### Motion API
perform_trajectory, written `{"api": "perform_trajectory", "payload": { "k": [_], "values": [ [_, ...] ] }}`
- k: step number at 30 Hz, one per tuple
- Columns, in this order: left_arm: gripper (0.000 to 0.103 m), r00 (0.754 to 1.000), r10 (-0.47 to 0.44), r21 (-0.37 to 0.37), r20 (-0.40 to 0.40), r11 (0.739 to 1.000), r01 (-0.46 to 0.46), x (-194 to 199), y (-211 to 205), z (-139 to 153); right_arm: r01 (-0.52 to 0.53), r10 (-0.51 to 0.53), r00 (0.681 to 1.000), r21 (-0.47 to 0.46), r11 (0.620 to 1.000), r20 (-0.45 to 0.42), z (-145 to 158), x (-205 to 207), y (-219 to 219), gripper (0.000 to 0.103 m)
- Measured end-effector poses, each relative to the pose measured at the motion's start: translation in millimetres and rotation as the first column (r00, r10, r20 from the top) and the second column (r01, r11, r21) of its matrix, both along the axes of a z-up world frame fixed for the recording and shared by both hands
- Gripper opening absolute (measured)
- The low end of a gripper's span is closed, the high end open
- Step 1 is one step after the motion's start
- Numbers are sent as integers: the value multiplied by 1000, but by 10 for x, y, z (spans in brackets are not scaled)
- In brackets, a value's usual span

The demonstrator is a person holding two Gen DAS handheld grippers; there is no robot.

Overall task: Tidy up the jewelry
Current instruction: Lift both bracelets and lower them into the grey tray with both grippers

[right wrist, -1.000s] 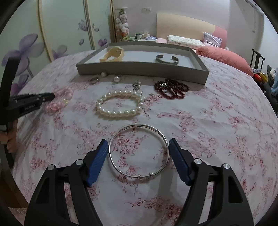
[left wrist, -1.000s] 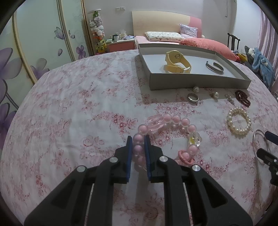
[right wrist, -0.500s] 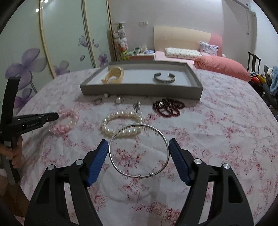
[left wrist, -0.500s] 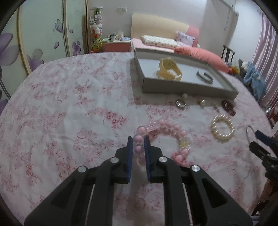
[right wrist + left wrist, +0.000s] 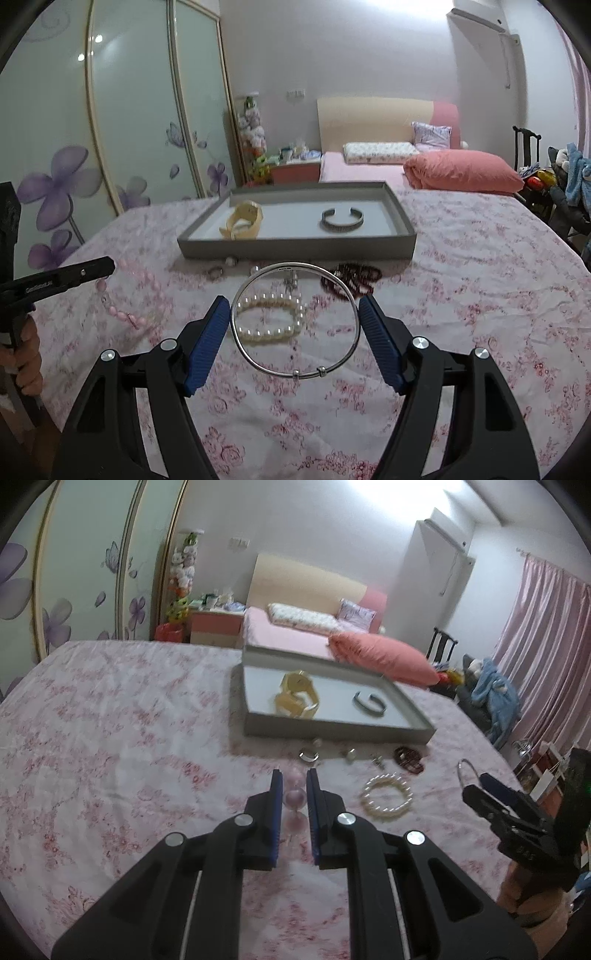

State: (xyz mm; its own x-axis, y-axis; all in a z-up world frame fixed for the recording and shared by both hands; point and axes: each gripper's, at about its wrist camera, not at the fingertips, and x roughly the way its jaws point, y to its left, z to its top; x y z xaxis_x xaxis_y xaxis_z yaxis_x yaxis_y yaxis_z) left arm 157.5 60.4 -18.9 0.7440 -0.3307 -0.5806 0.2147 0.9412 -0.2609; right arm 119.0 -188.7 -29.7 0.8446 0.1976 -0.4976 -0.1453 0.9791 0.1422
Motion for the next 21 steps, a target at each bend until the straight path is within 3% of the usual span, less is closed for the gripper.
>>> {"api": "perform_trajectory", "payload": {
  "k": [13, 21],
  "values": [
    [14, 996, 14, -9, 89, 1000, -13, -114, -110, 226, 53, -51, 989, -12, 999, 138, 174, -92, -39, 72],
    [14, 981, 69, -2, 180, 998, -70, -127, -183, 422, 105, -96, 961, -21, 994, 261, 370, -115, -48, 72]
  ]
}}
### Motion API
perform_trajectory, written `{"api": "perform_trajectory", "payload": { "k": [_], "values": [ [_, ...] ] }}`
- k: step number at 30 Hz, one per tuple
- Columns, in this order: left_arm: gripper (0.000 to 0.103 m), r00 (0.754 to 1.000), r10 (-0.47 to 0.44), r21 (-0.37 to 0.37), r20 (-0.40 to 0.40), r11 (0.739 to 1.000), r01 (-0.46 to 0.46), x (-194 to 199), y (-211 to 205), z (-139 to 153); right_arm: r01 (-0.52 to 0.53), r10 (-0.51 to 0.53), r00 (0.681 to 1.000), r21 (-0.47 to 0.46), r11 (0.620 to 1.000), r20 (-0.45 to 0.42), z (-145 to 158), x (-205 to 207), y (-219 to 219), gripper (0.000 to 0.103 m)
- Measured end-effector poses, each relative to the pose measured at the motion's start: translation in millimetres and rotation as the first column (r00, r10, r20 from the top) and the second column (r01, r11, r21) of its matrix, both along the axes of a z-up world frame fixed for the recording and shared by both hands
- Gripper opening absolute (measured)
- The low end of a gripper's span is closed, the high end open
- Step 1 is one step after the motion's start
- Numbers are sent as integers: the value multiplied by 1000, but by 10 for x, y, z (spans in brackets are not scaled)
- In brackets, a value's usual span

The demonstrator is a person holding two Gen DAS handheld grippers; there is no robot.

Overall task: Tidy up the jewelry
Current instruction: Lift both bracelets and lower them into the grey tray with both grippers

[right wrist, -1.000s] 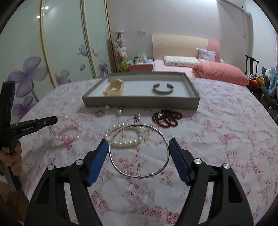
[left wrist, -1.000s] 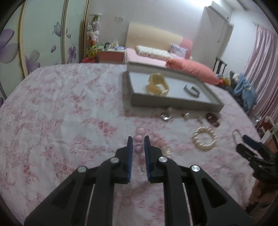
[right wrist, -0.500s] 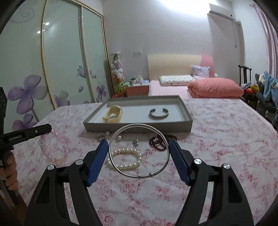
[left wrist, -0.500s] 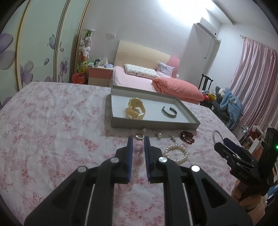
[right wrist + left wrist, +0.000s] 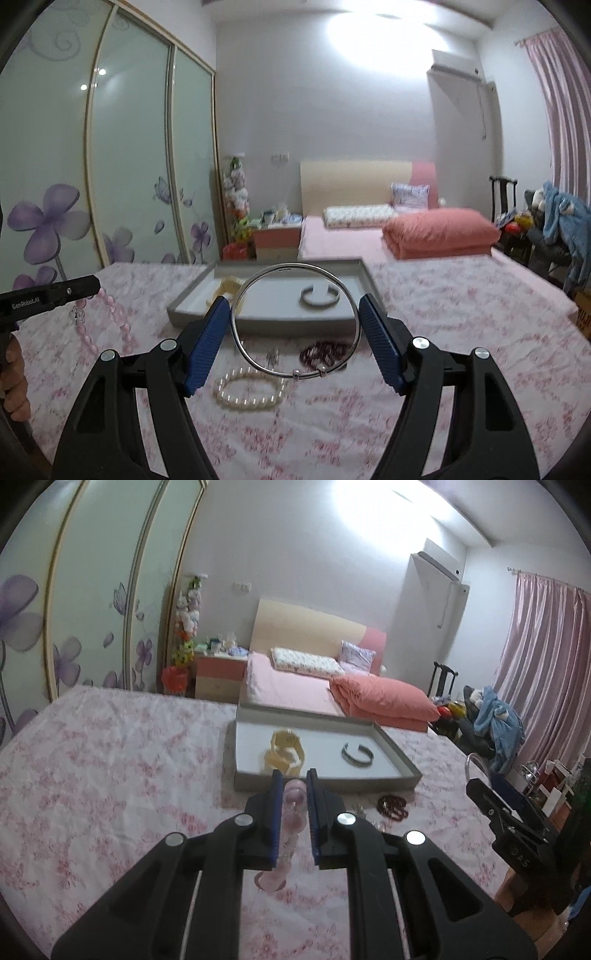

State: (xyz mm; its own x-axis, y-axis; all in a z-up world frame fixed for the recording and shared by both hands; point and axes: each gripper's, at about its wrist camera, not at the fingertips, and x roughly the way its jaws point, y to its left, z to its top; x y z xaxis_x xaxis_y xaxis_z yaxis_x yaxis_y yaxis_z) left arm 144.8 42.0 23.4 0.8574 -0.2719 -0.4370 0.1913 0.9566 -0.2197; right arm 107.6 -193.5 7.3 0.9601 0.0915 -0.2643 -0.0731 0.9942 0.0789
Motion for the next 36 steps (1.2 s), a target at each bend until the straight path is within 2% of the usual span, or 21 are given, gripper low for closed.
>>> {"api": "perform_trajectory", "payload": {
  "k": [7, 18, 31, 36],
  "values": [
    [14, 996, 36, 50, 81, 998, -40, 49, -192, 164, 44, -43, 996, -6, 999, 84, 150, 90, -39, 72],
    [14, 986, 46, 100, 159, 993, -62, 286, -476, 375, 79, -74, 979, -23, 997, 188, 361, 262, -59, 72],
    [14, 984, 69, 115, 167, 989, -89, 937, -636, 429, 94, -87, 978, -28, 995, 189, 273, 816, -65, 72],
    [14, 986, 73, 110, 153, 990, -90, 1267, -668, 367, 90, -86, 986, -20, 996, 141, 152, 1171, -35, 72]
  ]
}}
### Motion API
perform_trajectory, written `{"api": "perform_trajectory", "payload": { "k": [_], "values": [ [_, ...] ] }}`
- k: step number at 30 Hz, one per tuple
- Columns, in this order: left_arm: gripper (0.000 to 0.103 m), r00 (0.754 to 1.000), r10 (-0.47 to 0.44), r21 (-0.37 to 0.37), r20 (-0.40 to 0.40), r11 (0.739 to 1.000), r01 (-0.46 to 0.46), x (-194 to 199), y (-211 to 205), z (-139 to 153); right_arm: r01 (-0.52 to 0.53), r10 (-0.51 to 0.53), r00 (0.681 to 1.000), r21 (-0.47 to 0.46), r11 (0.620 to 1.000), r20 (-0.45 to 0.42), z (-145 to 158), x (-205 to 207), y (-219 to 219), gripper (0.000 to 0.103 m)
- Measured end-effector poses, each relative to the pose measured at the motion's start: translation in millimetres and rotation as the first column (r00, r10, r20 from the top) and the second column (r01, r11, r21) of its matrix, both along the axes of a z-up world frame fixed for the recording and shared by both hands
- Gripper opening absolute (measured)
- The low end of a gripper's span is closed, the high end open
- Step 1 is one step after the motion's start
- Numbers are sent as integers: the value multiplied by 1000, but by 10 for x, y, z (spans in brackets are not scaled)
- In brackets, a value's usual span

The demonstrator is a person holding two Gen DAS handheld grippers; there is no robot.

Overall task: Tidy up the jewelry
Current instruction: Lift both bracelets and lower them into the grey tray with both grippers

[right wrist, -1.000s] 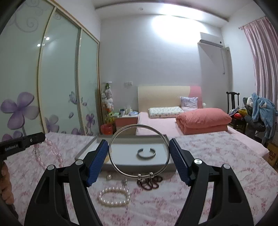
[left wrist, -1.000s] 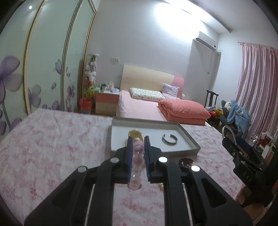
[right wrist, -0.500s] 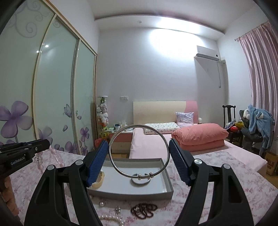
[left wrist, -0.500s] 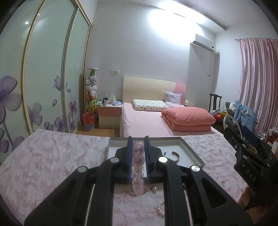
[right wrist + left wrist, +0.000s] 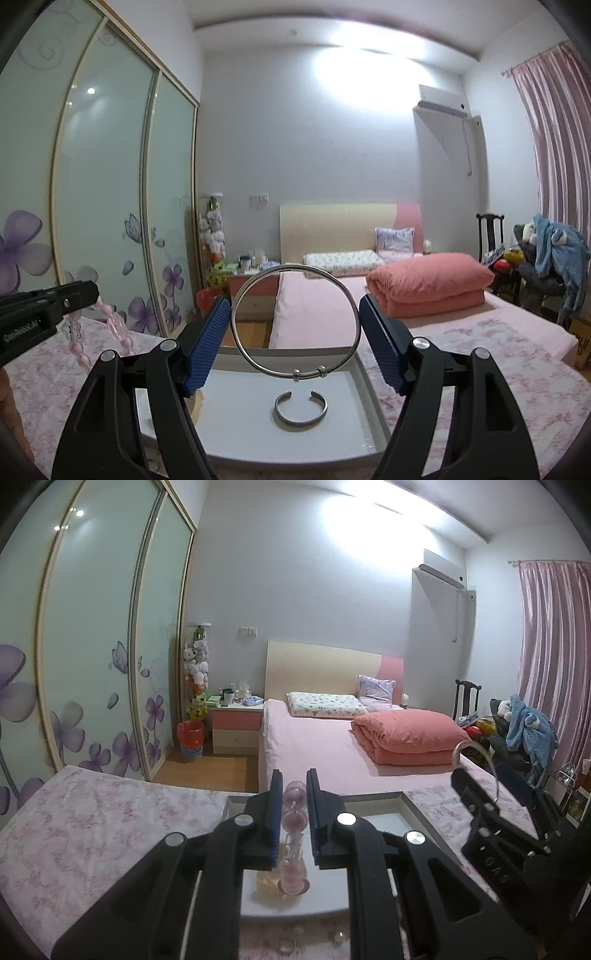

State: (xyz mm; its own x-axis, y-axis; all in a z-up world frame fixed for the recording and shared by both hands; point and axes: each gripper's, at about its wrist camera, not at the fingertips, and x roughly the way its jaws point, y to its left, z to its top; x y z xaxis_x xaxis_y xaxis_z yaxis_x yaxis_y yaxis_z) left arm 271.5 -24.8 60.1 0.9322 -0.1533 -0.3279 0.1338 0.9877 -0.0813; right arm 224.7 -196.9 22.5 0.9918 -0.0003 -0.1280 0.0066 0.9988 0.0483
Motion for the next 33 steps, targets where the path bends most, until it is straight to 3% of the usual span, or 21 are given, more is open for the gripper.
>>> {"api": "perform_trajectory", "payload": {
  "k": [13, 22, 24, 27, 33],
  "values": [
    [14, 992, 9, 13, -123, 1000, -7, 664, -58, -515, -19, 10, 965, -32, 999, -261, -421, 809, 169, 72],
    [14, 988, -1, 17, -157, 1000, 4, 854, -98, -686, -16, 10, 927, -12, 1000, -375, -550, 1039, 211, 74],
    [17, 987, -4, 12, -161, 1000, 6, 890, -96, -681, -19, 14, 923, -9, 1000, -384, -550, 1032, 224, 83],
    [31, 988, 4, 5, -151, 1000, -4, 894, -32, -654, -20, 13, 932, -14, 1000, -363, -510, 1017, 231, 85],
    [31, 990, 25, 5, -137, 1000, -24, 799, 63, -568, -14, 14, 944, 2, 1000, -329, -384, 916, 148, 85]
  ]
}}
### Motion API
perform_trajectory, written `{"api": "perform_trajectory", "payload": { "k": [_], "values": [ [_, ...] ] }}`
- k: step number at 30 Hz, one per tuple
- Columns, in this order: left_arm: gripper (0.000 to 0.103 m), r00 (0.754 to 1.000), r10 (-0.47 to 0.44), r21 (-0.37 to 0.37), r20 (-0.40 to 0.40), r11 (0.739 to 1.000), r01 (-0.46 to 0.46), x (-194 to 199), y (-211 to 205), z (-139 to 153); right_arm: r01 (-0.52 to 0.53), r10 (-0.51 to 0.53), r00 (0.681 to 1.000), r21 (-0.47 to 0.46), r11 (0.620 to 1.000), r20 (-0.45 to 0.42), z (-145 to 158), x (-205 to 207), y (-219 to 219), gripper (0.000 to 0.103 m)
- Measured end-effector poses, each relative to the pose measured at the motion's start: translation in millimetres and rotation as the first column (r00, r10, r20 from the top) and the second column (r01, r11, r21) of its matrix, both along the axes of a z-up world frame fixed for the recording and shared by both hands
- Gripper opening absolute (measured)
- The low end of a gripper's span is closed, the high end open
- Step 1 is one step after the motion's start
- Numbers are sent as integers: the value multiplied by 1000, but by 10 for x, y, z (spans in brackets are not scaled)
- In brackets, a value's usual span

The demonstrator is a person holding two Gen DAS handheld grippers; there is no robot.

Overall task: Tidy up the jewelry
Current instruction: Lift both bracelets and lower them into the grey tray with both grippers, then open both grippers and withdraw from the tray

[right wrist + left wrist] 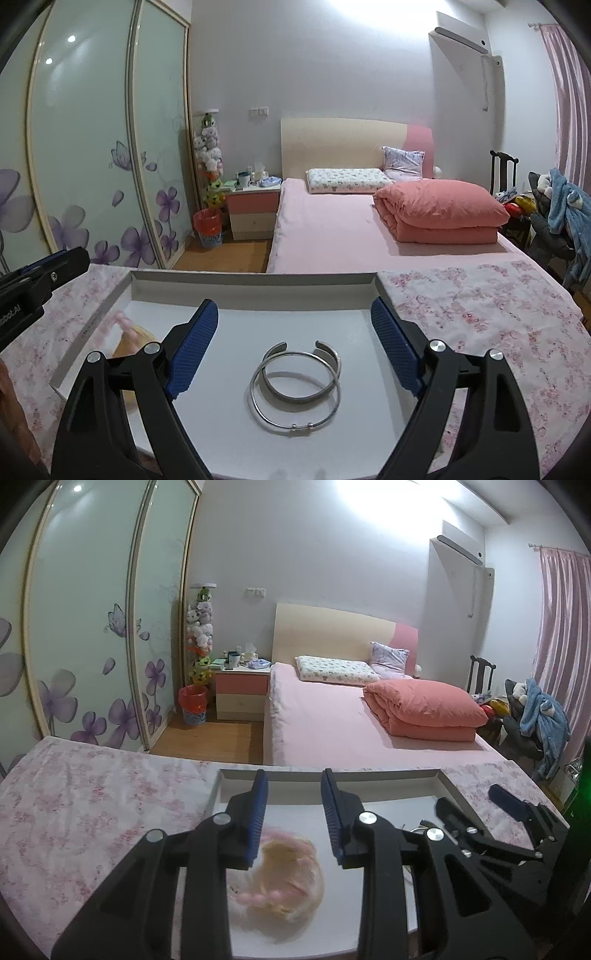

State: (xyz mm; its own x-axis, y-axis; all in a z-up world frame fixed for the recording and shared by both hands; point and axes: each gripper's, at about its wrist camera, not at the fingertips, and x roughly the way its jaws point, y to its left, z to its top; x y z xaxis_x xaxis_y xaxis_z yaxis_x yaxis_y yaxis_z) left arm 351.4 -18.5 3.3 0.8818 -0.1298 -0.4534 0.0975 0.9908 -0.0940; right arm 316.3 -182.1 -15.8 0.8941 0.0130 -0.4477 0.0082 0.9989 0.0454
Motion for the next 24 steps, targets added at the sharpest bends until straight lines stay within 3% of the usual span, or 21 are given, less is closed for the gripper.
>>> {"api": "perform_trajectory", "payload": {
  "k": [13, 20, 24],
  "values": [
    [31, 1000, -2, -2, 2, 1000, 2, -550, 168, 112, -7, 8, 998, -6, 1000, 68, 207, -468, -84, 85],
    [31, 994, -32, 31, -102, 999, 36, -948, 265, -151, -35, 35, 997, 4, 999, 65, 158, -904, -186, 85],
    [34, 987, -49, 10, -155, 999, 51, -1113, 310, -308, -36, 36, 999, 5, 999, 37, 66, -1068, -269, 85]
  ]
}}
